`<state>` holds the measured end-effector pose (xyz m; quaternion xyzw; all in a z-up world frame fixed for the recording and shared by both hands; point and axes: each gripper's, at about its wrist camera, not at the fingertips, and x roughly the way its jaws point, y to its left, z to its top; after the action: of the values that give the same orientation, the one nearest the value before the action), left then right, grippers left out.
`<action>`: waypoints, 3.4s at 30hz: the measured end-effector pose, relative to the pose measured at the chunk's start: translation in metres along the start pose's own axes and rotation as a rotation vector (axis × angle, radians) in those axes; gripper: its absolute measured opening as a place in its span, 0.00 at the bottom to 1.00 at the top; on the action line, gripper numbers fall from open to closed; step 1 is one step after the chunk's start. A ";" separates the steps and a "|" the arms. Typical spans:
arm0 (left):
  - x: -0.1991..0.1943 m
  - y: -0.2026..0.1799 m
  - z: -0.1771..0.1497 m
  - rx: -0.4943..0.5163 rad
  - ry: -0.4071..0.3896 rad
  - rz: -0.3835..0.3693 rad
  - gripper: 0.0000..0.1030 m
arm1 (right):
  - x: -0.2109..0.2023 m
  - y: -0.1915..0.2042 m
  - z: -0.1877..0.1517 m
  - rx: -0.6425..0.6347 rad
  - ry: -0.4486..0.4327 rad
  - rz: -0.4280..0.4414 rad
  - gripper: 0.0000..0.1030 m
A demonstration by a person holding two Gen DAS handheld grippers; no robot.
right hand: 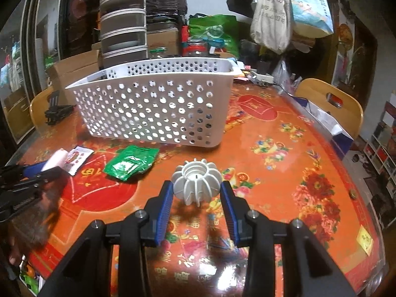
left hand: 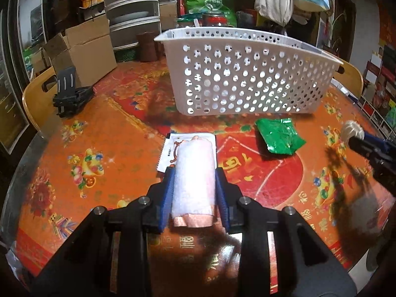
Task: Organize soft objects
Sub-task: 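Carry the roll into the basket with the left tool while the right tool carries the ribbed ball in, then open both tools to drop the roll and ball into the basket, then reach the left tool to the white cartoon sachet while the right tool reaches the green packet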
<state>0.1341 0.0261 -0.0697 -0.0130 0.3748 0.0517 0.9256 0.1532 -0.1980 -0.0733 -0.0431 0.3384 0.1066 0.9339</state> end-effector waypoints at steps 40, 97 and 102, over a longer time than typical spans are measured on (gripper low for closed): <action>0.015 -0.035 0.238 0.006 -0.002 -0.103 0.29 | 0.036 0.011 0.198 -0.047 -0.021 -0.011 0.37; -0.073 0.019 0.101 -0.018 -0.151 -0.051 1.00 | -0.033 0.016 0.109 -0.010 -0.156 0.024 1.00; -0.023 0.039 0.067 -0.087 0.007 -0.035 1.00 | -0.003 0.027 0.066 0.005 -0.033 0.061 1.00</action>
<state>0.1600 0.0671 -0.0046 -0.0598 0.3754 0.0516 0.9235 0.1858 -0.1617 -0.0211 -0.0284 0.3242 0.1351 0.9359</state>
